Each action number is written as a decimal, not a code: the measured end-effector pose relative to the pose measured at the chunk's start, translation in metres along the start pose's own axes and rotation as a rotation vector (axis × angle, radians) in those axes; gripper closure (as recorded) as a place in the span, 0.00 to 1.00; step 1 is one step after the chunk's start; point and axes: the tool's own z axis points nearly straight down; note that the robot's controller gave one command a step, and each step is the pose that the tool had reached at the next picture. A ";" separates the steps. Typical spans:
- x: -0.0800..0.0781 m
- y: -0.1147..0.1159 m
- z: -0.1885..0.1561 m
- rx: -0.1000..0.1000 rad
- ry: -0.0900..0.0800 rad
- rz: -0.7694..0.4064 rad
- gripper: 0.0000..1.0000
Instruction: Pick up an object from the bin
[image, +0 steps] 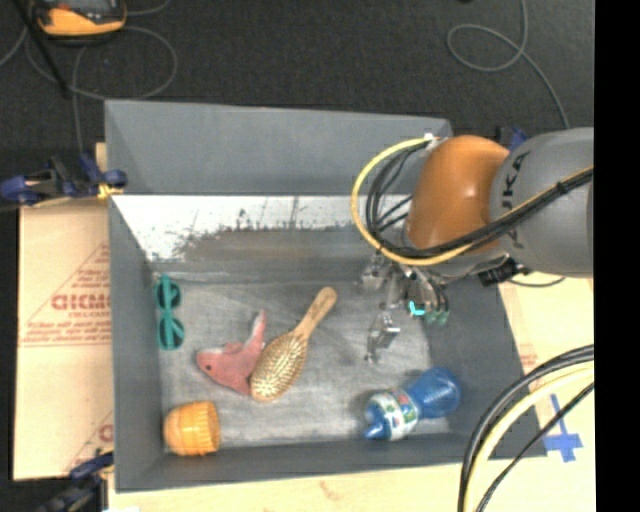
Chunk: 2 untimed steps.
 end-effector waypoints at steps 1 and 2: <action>-0.002 0.000 -0.005 0.001 -0.008 0.000 0.00; -0.010 0.052 0.008 -0.002 -0.010 0.035 0.00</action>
Offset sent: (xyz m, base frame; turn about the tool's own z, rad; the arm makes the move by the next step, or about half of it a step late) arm 0.0132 0.0897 -0.0174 0.0519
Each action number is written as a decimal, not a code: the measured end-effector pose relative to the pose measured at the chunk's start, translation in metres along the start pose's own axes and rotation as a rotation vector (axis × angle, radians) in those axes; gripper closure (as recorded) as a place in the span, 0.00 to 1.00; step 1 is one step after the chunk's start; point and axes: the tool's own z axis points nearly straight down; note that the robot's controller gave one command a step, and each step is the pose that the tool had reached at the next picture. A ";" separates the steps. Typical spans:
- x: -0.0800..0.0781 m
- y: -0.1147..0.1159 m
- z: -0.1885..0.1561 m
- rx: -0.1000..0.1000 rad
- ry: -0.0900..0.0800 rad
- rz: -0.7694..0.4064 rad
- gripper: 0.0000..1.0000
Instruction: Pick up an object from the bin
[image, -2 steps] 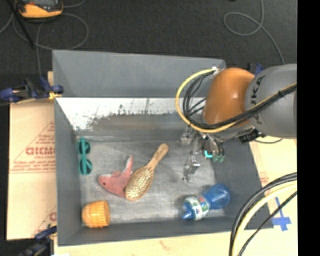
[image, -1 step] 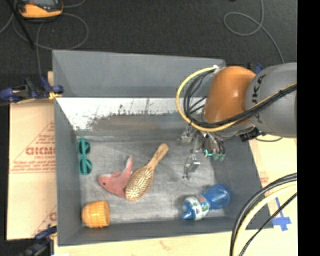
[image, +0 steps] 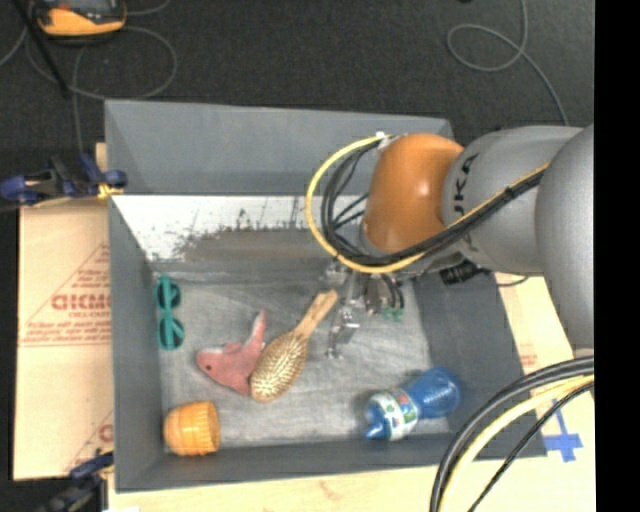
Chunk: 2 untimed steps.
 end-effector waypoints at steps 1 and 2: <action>-0.014 0.011 0.045 0.001 -0.008 -0.059 1.00; -0.014 0.011 0.045 0.001 -0.008 -0.059 1.00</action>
Offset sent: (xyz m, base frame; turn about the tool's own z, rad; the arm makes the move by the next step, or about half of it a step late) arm 0.0000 0.0000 0.0000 0.0000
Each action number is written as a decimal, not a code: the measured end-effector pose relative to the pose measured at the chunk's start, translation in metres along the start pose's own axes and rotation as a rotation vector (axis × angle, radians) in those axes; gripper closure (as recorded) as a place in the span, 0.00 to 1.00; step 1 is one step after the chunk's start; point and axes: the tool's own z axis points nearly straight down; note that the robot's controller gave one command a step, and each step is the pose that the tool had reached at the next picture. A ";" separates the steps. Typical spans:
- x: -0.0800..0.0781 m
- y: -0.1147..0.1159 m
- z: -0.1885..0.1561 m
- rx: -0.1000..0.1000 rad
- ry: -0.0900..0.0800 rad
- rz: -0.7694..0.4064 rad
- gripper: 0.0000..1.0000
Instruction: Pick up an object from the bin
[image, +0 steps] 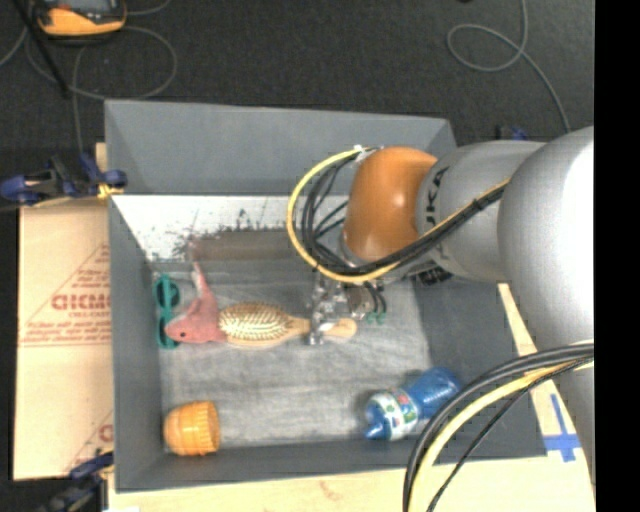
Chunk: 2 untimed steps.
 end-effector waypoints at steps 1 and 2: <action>0.001 -0.020 -0.117 0.002 0.009 -0.014 1.00; 0.001 -0.020 -0.117 0.002 0.009 -0.014 1.00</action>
Offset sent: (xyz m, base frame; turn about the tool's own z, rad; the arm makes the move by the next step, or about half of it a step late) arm 0.0000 0.0000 0.0000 0.0000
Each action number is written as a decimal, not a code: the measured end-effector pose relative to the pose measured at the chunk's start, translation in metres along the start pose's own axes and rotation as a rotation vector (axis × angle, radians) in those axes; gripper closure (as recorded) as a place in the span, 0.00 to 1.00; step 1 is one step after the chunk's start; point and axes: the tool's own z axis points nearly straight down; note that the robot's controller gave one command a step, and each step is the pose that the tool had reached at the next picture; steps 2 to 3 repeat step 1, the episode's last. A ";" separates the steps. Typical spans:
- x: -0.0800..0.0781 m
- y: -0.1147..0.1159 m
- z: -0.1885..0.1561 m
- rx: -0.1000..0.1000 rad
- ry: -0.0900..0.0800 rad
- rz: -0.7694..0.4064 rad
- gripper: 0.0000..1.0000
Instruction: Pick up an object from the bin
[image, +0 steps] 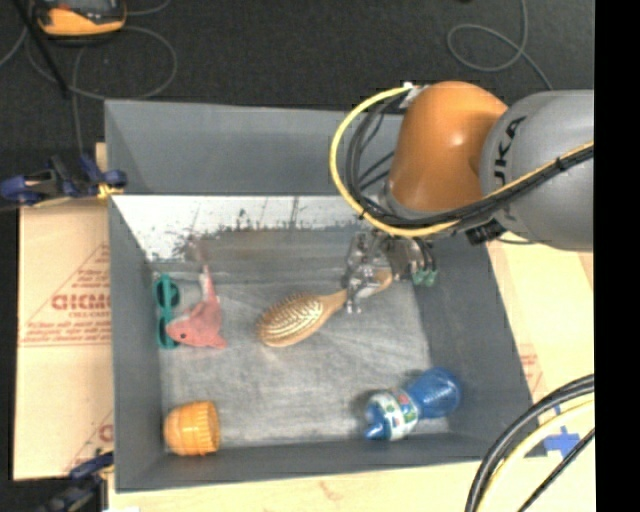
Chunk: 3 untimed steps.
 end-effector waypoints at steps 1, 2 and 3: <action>-0.005 -0.009 -0.045 -0.001 0.007 -0.029 1.00; -0.005 -0.009 -0.045 -0.001 0.007 -0.029 1.00; -0.005 -0.009 -0.045 -0.001 0.007 -0.029 1.00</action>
Offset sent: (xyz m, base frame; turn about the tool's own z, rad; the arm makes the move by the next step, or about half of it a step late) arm 0.0000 -0.0727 0.1185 -0.0371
